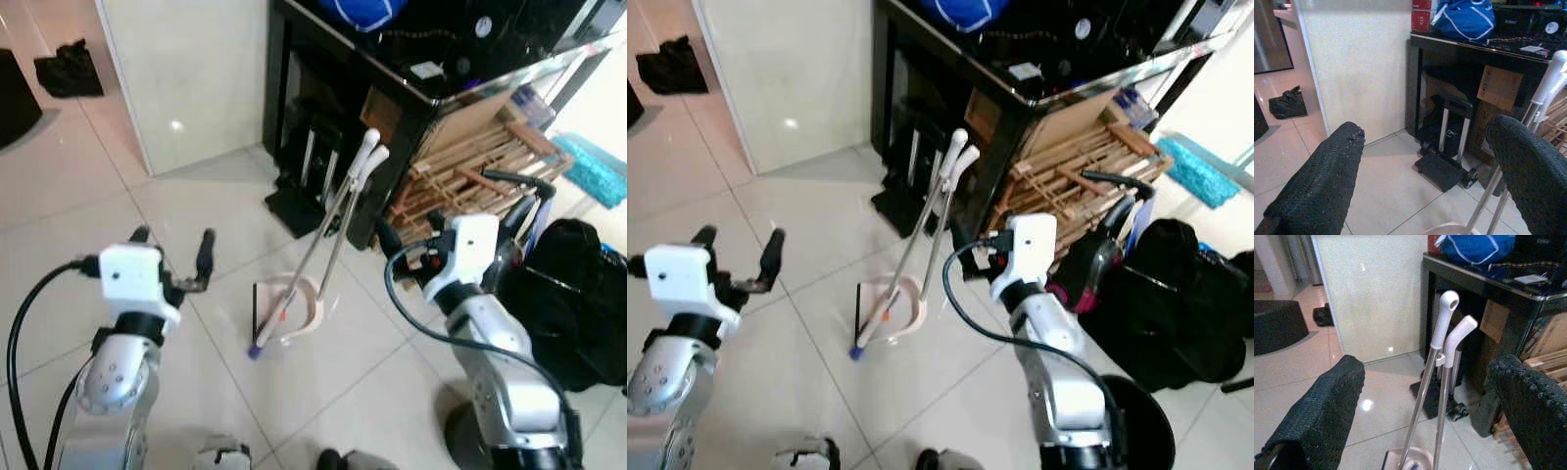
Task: Sweep floor
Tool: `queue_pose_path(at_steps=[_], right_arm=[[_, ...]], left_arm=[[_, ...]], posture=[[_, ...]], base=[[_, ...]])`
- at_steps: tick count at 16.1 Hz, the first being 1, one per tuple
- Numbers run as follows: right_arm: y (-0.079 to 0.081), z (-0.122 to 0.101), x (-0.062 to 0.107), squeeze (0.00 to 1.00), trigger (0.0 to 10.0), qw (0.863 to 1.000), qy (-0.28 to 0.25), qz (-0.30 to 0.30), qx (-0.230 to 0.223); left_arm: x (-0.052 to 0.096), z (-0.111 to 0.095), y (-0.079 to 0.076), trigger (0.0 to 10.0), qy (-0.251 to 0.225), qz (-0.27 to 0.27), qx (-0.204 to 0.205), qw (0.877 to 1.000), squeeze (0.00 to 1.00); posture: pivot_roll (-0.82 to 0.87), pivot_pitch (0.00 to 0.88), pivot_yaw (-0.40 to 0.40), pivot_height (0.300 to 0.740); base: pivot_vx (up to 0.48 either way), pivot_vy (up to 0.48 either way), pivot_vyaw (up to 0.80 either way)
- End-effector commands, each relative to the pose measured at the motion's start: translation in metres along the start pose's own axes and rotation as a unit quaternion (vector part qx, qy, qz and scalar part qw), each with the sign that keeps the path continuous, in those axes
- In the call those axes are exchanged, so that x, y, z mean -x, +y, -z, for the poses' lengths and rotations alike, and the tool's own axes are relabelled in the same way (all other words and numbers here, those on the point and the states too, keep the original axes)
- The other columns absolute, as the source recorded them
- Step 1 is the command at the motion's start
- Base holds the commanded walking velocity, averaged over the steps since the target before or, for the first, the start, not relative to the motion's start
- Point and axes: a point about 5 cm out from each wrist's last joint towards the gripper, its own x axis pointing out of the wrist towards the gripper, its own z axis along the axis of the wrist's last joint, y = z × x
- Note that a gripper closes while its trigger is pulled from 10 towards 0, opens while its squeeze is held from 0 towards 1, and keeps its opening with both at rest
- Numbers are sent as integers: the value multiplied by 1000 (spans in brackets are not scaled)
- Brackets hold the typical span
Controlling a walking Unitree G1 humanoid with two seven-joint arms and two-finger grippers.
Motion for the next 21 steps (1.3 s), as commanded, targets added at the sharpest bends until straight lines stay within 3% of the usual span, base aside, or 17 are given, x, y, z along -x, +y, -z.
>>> queue_pose_path(at_steps=[1,10,17,21], right_arm=[[0,-2,2,0,10000,1000,3,-13,5],[19,-12,-4,0,10000,999,-7,-50,-13],[17,-18,-6,0,10000,999,-31,-15,-26],[10,-27,-6,0,10000,996,-62,12,-58]], left_arm=[[-2,-6,-4,10000,-3,7,1,1000,0],[5,-19,-13,10000,-1,33,-14,999,0],[0,-22,-13,10000,0,41,-17,999,0],[-2,-23,-14,10000,2,52,-21,998,0]], posture=[[171,121,-148,740],[193,96,-148,740],[200,89,-141,740],[197,95,-134,740]], base=[[0,0,0],[251,0,178],[327,0,0],[326,0,0]])
